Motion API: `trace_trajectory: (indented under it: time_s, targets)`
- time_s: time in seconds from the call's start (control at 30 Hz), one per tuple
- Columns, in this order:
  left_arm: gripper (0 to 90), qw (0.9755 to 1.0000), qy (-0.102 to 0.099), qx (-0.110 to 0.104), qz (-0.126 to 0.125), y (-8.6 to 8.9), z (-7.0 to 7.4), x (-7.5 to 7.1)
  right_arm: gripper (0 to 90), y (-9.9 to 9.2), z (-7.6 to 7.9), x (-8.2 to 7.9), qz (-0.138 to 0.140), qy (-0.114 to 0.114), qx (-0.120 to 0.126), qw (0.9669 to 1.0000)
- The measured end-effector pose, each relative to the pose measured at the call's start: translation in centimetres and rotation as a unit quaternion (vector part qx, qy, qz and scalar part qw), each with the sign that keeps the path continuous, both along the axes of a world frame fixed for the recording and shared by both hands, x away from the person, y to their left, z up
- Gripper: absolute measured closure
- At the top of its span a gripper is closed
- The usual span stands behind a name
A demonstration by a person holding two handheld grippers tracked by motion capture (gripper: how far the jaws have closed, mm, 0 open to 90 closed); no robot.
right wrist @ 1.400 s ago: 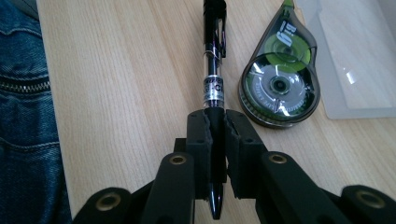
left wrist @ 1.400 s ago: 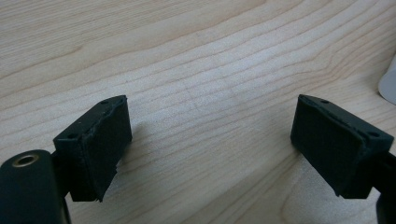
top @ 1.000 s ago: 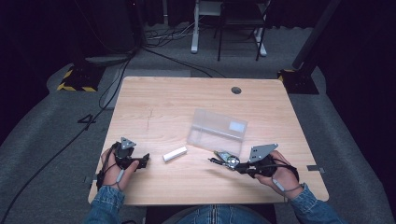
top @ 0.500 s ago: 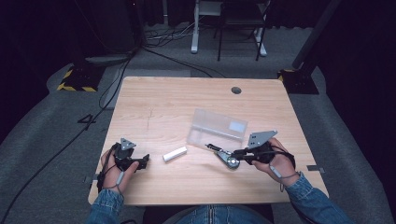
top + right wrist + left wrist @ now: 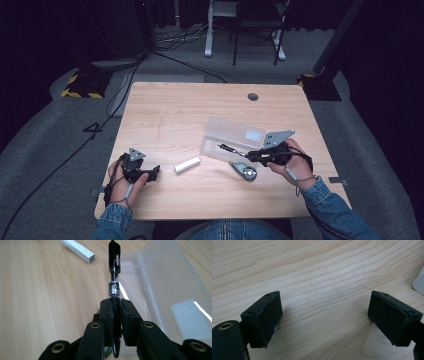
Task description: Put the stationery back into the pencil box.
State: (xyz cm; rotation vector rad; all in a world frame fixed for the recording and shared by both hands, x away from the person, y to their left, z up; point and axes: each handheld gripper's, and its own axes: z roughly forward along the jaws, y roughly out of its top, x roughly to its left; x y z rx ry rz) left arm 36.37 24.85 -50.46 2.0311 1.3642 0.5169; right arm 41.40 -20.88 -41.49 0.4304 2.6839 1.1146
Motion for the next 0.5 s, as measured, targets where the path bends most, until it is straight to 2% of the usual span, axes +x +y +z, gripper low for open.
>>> trace_trajectory:
  time_s: [0.2, 0.5]
  targets:
    - [12.2, 1.0, 0.0, -0.001, 0.001, 0.0, 0.0, 0.0, 81.0, 0.4, -0.1, 1.4, -0.006, -0.002, -0.005, 1.0]
    - [10.8, 1.0, 0.002, -0.002, 0.002, -0.1, 0.0, 0.2, 81.1, 0.3, -1.3, 3.2, -0.02, 0.002, -0.017, 0.9997]
